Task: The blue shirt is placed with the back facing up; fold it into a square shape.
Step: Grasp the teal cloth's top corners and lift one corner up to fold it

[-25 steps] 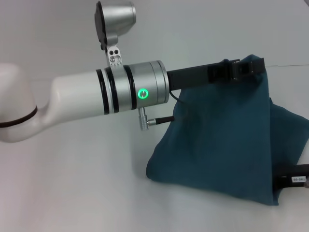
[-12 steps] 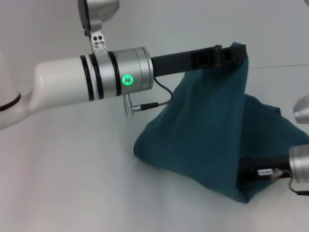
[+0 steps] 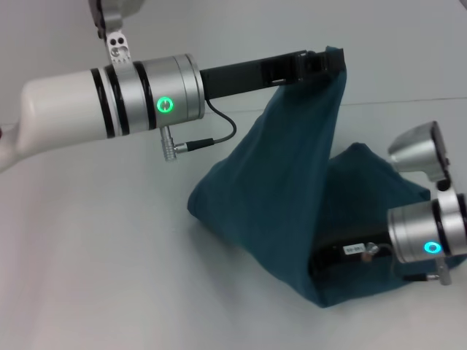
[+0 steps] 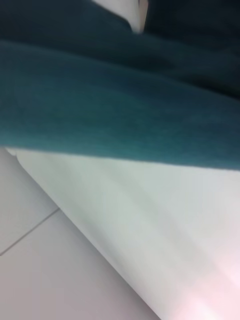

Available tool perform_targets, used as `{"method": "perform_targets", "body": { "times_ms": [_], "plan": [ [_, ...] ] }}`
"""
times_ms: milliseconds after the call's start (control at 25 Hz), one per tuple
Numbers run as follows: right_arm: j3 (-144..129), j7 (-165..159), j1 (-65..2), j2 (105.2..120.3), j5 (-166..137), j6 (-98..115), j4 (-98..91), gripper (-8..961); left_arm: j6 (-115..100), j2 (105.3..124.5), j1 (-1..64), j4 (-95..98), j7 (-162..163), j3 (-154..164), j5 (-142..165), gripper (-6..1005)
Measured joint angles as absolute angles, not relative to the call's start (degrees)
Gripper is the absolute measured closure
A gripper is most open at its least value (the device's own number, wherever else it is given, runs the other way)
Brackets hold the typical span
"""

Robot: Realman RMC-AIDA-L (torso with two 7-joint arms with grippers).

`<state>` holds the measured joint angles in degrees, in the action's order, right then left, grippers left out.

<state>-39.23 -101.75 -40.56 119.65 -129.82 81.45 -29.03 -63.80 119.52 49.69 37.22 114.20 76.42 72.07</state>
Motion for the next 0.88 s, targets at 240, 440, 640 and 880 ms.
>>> {"method": "perform_targets", "body": {
  "times_ms": [240, 440, 640, 880],
  "plan": [
    [-40.16, -102.66, -43.44, 120.03, -129.62, 80.59, -26.84, 888, -64.47, 119.06, 49.07, 37.84, 114.33, 75.82, 72.53, 985],
    [-40.19, -102.74, -43.35, 120.00, -129.62, 78.20, -25.08, 889, -64.50, 119.65, 47.87, 37.98, 113.84, 75.73, 73.45, 986],
    [-39.94, -102.64, -42.43, 119.97, -129.61, 75.82, -24.22, 887, -64.51, 120.45, 46.28, 38.08, 112.59, 75.71, 73.87, 986],
    [-39.56, -101.30, -41.74, 119.97, -129.27, 73.31, -22.78, 873, -65.94, 121.22, 44.57, 38.29, 111.19, 75.66, 73.92, 985]
  ]
}}
